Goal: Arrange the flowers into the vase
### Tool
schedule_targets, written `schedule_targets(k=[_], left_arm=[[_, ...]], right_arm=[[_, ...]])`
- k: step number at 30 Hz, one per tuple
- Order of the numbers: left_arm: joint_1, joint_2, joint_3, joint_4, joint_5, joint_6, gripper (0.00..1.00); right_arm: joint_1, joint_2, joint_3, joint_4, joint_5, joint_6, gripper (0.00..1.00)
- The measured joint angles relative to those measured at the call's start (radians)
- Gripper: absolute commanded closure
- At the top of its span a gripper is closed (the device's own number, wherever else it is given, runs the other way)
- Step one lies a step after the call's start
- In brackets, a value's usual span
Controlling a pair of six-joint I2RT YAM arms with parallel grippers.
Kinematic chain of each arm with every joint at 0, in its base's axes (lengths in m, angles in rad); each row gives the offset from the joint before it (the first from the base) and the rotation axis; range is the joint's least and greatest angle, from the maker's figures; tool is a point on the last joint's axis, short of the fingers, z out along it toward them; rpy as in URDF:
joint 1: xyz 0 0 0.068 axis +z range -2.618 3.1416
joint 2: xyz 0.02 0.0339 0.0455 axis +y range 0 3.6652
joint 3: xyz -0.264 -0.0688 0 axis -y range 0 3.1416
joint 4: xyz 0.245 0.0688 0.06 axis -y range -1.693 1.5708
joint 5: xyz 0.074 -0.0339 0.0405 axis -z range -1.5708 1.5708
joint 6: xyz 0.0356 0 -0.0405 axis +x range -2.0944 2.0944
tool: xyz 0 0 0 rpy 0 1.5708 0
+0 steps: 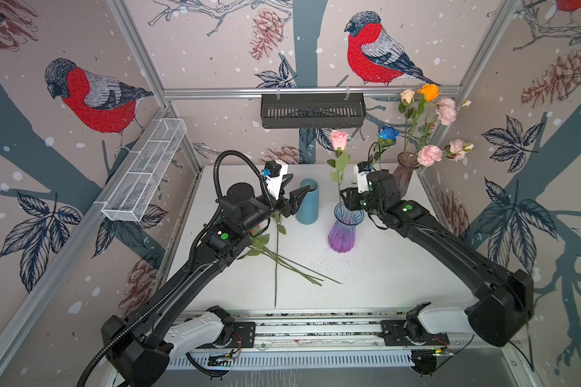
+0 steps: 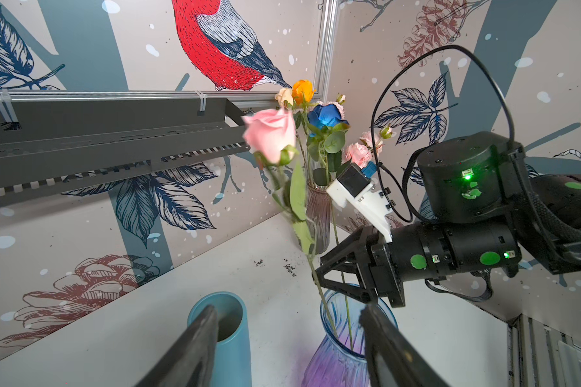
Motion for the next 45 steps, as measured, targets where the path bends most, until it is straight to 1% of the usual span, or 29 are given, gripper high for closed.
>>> schedule_targets(k=[7,10,13,16,20,23,27,30,34,38,45], left_arm=[[0.001,0.000,0.000,0.000,0.000,0.000,0.32],[0.001,-0.002,0.000,0.000,-0.001,0.000,0.32],[0.001,-0.010,-0.005,0.000,-0.006,0.000,0.32],[0.001,-0.024,-0.014,0.005,-0.013,0.000,0.32],[0.001,-0.050,-0.037,0.021,-0.042,0.000,0.32],[0.003,-0.087,-0.068,0.034,-0.091,0.000,0.32],[0.008,-0.169,-0.151,0.097,-0.176,0.000,0.30],[0.008,-0.225,-0.196,0.139,-0.251,0.000,0.30],[0.008,-0.254,-0.216,0.184,-0.321,0.001,0.29],[0.008,-0.252,-0.216,0.188,-0.347,0.007,0.29],[0.008,-0.244,-0.215,0.190,-0.351,0.007,0.29]], right_arm=[[0.010,-0.042,0.000,-0.008,0.000,0.000,0.38],[0.021,-0.098,-0.009,-0.012,-0.002,0.000,0.41],[0.048,-0.180,-0.034,-0.008,-0.027,-0.011,0.41],[0.112,-0.251,-0.063,0.005,-0.064,-0.052,0.42],[0.262,-0.346,-0.140,0.017,-0.098,-0.108,0.42],[0.337,-0.356,-0.193,0.027,-0.148,-0.128,0.42],[0.422,-0.257,-0.264,0.067,-0.172,-0.113,0.42],[0.449,-0.151,-0.316,0.098,-0.184,-0.052,0.43],[0.486,0.033,-0.327,0.190,-0.173,0.068,0.43],[0.541,0.217,-0.282,0.263,-0.166,0.179,0.43],[0.604,0.460,-0.146,0.348,-0.167,0.296,0.43]])
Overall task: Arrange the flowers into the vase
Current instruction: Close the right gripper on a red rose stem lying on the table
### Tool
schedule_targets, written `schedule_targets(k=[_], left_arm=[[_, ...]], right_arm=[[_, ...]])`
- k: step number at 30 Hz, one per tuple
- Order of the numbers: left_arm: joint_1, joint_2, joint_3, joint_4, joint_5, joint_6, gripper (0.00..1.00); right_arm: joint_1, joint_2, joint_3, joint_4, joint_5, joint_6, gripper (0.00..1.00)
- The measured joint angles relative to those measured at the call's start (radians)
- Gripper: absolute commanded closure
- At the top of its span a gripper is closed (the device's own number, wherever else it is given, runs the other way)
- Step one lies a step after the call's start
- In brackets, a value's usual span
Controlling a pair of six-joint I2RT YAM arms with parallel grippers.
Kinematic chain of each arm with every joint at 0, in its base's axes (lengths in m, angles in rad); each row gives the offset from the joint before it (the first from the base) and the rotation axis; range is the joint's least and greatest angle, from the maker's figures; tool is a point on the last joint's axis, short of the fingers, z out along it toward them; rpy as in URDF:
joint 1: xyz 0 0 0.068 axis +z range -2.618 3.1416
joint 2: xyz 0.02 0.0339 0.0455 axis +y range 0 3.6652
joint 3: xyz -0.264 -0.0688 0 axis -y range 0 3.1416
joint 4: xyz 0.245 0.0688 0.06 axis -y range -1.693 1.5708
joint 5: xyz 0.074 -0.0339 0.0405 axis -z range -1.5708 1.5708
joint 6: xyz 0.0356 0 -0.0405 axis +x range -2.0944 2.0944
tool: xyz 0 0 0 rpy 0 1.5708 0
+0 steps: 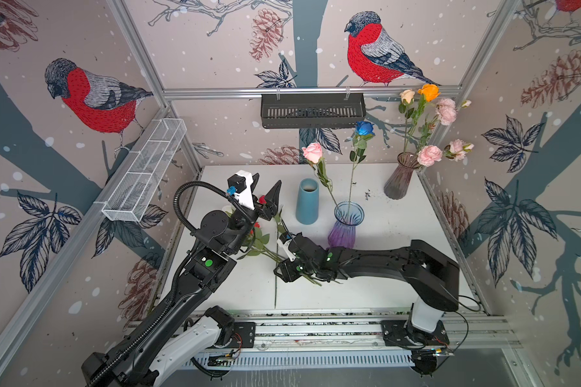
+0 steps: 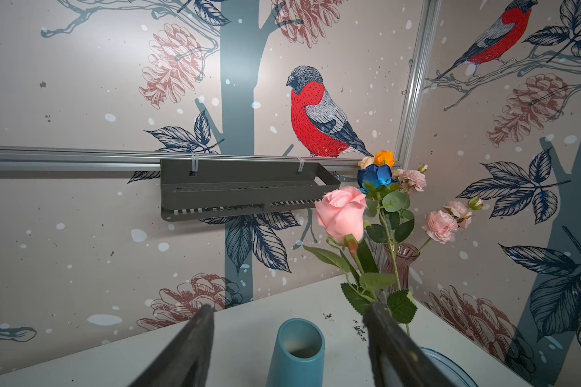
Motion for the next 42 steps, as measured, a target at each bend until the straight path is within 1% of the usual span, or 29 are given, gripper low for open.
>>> schedule_targets(k=[4,7,10,12,15,20,25,26,31,36,37,40,42], left_arm=[[0.000,0.002,0.000,0.000,0.000,0.000,0.29],[0.000,0.002,0.002,0.000,0.000,0.000,0.28],[0.001,0.003,0.005,0.000,0.000,0.000,0.28],[0.001,0.003,0.006,0.001,0.000,0.000,0.28],[0.002,0.001,0.007,0.001,0.000,0.000,0.28],[0.002,-0.003,0.008,0.001,0.000,0.000,0.28],[0.002,-0.007,0.008,0.001,0.001,0.000,0.28],[0.002,-0.007,0.009,0.001,0.002,0.000,0.28],[0.002,-0.004,0.011,0.001,0.008,-0.003,0.28],[0.002,0.005,0.016,0.000,0.023,-0.005,0.28],[0.002,0.006,0.018,-0.001,0.027,-0.006,0.28],[0.002,0.008,0.019,-0.002,0.029,-0.008,0.28],[0.002,0.010,0.019,-0.002,0.029,-0.008,0.28]], right_arm=[[0.006,0.067,0.019,0.019,0.013,0.049,0.47],[0.008,0.098,0.031,0.035,0.022,0.074,0.52],[0.012,0.132,0.049,0.048,0.023,0.081,0.58],[0.015,0.151,0.063,0.049,0.022,0.091,0.60],[0.017,0.169,0.079,0.053,0.022,0.102,0.68],[0.016,0.173,0.080,0.072,0.024,0.103,0.87],[-0.004,0.122,0.050,0.087,0.020,0.094,0.92],[-0.011,0.107,0.045,0.090,0.014,0.084,0.94],[-0.060,-0.009,0.011,0.103,-0.008,0.037,0.96],[-0.114,-0.159,-0.043,0.098,0.000,-0.006,0.94],[-0.125,-0.188,-0.056,0.097,0.005,-0.015,0.91],[-0.135,-0.219,-0.060,0.087,0.008,-0.037,0.72],[-0.117,-0.198,-0.047,0.068,0.004,-0.055,0.69]])
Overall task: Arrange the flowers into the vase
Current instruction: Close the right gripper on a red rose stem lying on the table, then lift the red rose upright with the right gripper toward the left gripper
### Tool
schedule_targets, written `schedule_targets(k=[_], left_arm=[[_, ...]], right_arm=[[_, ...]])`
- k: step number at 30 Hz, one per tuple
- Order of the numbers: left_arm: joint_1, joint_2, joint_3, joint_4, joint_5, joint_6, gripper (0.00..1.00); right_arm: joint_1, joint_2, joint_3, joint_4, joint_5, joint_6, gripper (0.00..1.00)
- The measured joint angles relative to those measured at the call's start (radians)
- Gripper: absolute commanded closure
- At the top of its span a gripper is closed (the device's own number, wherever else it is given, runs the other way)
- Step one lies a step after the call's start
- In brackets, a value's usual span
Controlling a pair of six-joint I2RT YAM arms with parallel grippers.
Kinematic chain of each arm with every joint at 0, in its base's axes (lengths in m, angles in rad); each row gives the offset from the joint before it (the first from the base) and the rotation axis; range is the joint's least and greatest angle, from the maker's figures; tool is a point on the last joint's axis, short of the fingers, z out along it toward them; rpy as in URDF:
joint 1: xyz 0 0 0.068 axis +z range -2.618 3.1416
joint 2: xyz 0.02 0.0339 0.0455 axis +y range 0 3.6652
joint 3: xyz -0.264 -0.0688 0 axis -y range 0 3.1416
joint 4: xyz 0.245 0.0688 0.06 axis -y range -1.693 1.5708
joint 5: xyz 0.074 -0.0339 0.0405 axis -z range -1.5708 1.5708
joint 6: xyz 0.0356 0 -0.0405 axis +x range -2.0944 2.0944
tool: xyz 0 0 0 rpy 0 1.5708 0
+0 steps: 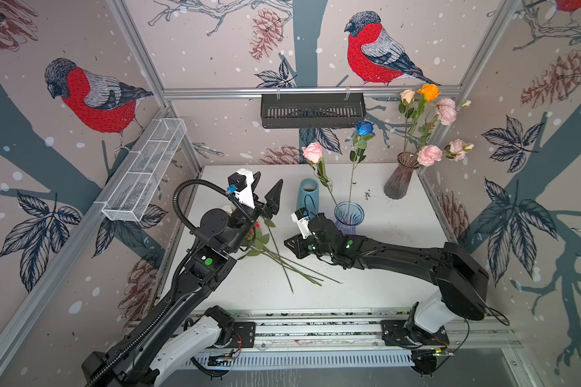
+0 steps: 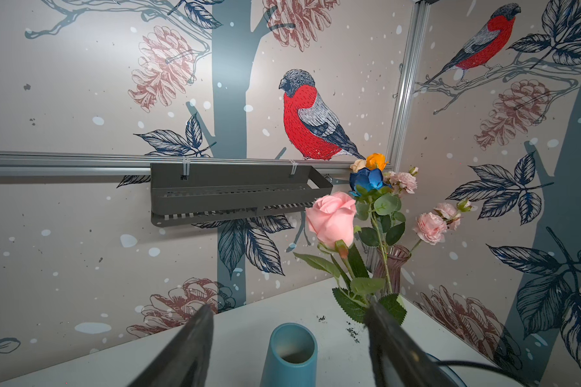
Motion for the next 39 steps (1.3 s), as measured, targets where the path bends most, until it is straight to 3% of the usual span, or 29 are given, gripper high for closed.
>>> schedule_targets(k=[10,31,37,39], left_arm=[[0.000,0.009,0.000,-0.003,0.000,0.000,0.28],[0.001,0.016,0.000,-0.004,0.001,0.000,0.28],[0.001,0.018,0.000,-0.004,0.001,0.000,0.28],[0.001,0.019,0.000,-0.004,0.001,0.000,0.28]], right_arm=[[0.104,0.276,0.138,-0.095,-0.024,0.002,0.70],[0.116,0.304,0.089,-0.136,0.056,0.050,0.72],[0.126,0.321,0.101,-0.141,0.067,0.050,0.83],[0.127,0.329,0.112,-0.143,0.067,0.050,0.93]])
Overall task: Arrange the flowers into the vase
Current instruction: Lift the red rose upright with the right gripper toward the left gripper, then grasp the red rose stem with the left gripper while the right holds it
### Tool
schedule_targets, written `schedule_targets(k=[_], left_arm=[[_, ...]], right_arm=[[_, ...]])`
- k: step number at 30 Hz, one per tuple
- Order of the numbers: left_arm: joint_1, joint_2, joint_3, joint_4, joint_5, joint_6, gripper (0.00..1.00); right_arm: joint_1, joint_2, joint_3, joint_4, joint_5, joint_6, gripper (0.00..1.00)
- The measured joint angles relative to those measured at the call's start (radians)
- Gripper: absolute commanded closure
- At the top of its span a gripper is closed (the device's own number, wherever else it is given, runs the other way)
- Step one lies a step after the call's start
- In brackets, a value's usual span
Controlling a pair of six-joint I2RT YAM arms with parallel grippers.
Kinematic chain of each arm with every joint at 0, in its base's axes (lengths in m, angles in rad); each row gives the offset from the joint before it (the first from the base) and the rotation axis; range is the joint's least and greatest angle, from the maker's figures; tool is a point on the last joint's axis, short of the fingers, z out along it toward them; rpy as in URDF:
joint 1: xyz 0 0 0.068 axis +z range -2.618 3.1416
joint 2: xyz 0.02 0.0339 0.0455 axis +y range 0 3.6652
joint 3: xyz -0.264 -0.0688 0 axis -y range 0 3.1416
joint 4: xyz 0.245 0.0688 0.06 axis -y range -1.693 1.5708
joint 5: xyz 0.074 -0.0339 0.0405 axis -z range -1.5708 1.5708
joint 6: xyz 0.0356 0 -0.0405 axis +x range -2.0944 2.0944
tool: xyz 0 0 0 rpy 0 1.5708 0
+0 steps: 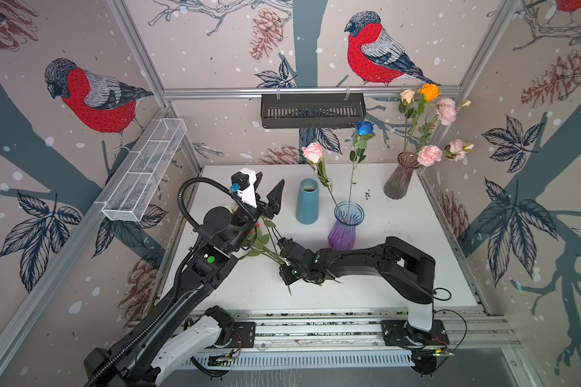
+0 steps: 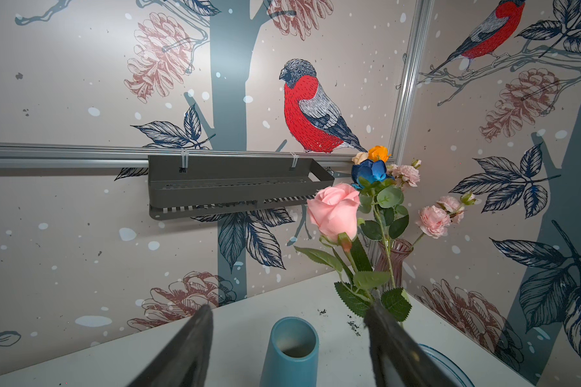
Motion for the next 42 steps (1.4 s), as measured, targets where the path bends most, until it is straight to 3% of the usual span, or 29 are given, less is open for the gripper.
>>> schedule_targets(k=[7,16,20,27,34,38,42], left_arm=[[0.000,0.000,0.000,0.000,0.000,0.000,0.28],[0.001,-0.017,-0.019,0.022,0.061,0.000,0.27],[0.003,-0.019,-0.038,0.061,0.188,0.001,0.29],[0.003,0.029,-0.029,0.137,0.479,-0.001,0.21],[0.003,0.137,0.024,0.158,0.737,-0.055,0.21],[0.002,0.145,0.027,0.159,0.819,-0.075,0.22],[-0.002,0.150,0.037,0.161,0.842,-0.076,0.26]], right_arm=[[-0.015,-0.081,-0.035,-0.007,-0.001,-0.015,0.97],[-0.156,-0.490,-0.188,0.019,0.015,-0.054,0.98],[-0.180,-0.725,-0.238,0.020,0.019,-0.133,0.98],[-0.182,-1.049,-0.336,0.088,0.018,-0.250,0.97],[-0.126,-1.160,-0.407,0.127,-0.026,-0.371,0.97],[-0.034,-1.179,-0.452,0.156,-0.002,-0.467,0.97],[-0.006,-1.165,-0.455,0.180,0.029,-0.518,0.97]])
